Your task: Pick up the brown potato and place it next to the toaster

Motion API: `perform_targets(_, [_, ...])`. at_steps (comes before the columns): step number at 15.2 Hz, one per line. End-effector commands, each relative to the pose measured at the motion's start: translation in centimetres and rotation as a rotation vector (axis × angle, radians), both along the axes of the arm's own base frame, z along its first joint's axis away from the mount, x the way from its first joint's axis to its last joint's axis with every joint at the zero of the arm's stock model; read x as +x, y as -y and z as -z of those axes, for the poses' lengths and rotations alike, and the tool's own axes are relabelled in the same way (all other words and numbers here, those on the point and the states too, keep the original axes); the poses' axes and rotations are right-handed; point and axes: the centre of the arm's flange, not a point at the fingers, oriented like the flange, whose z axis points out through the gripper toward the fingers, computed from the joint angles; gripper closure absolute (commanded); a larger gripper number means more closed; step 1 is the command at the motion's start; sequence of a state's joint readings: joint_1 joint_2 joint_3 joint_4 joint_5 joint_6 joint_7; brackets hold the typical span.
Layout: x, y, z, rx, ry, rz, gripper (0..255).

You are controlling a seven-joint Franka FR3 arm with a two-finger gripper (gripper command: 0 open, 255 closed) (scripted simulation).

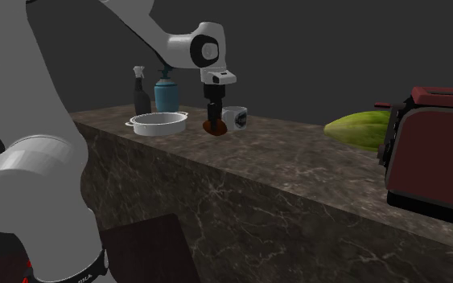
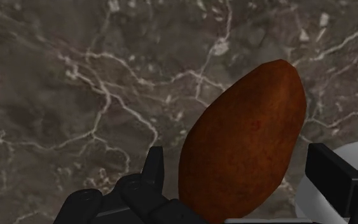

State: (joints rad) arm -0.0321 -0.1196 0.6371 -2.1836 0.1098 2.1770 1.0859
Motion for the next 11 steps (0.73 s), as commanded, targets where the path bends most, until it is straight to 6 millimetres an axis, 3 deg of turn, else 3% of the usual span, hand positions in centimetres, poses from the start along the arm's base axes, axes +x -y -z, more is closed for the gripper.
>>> perform_targets(1, [0.00, 0.00, 0.00, 0.000, 0.000, 0.000, 255])
perform_targets(11, [0.00, 0.00, -0.52, 0.000, 0.000, 0.000, 255])
